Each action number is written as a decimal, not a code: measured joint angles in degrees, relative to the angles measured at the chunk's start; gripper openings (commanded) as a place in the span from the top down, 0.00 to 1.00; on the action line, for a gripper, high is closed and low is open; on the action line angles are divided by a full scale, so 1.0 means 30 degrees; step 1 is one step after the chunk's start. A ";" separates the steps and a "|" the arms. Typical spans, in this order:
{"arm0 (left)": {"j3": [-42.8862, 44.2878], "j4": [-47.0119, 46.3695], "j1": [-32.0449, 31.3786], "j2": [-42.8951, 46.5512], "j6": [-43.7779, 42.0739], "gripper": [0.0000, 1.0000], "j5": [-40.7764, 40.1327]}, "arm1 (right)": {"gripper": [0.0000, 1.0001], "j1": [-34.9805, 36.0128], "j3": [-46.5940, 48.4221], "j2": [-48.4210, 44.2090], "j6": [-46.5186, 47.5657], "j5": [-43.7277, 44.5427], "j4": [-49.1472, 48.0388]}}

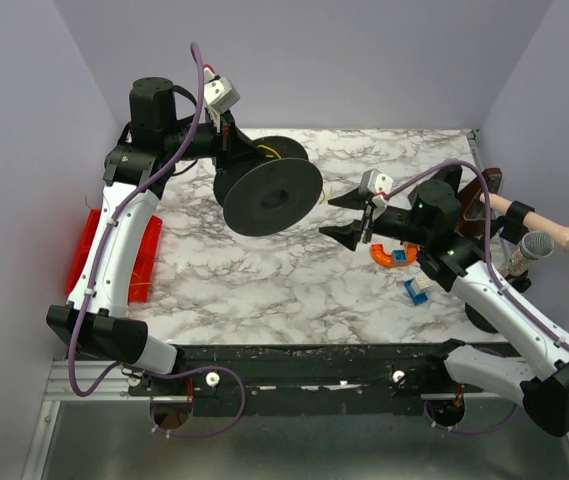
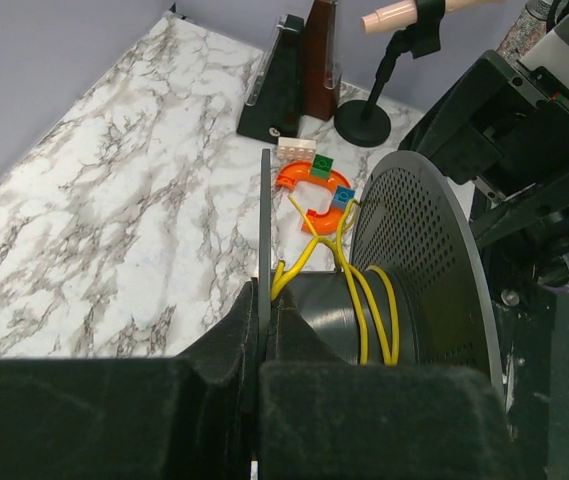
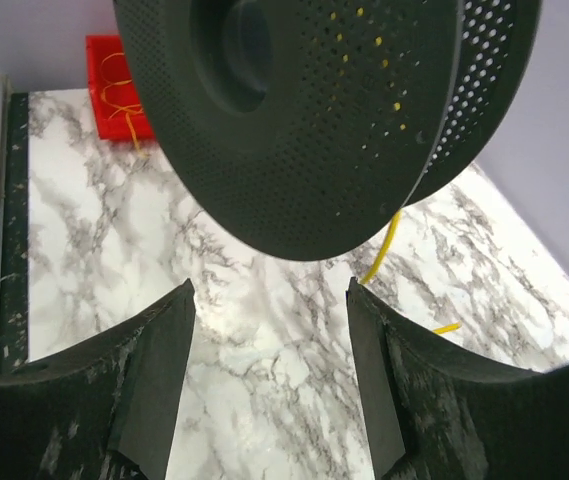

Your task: Wrap the cables

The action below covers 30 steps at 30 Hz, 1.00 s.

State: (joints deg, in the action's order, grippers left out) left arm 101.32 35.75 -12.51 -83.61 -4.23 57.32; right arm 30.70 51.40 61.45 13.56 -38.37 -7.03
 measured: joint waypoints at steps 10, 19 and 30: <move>0.0007 -0.0401 0.0000 -0.0007 0.1151 1.00 0.0510 | 0.46 -0.2463 0.0663 -0.0612 0.1268 -0.2608 0.3548; 0.0007 -0.2943 0.0000 0.0000 0.4758 1.00 0.1107 | 0.48 -0.2645 0.2922 0.0918 -0.1647 -0.3555 0.1137; -0.0007 -0.9391 0.0000 0.0000 1.1817 1.00 0.2018 | 0.56 -0.2739 0.1683 0.0386 -0.1464 -0.3971 -0.0226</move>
State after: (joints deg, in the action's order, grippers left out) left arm 101.30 7.57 -12.51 -83.61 31.22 63.37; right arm 22.48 56.45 62.61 9.17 -50.28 -7.70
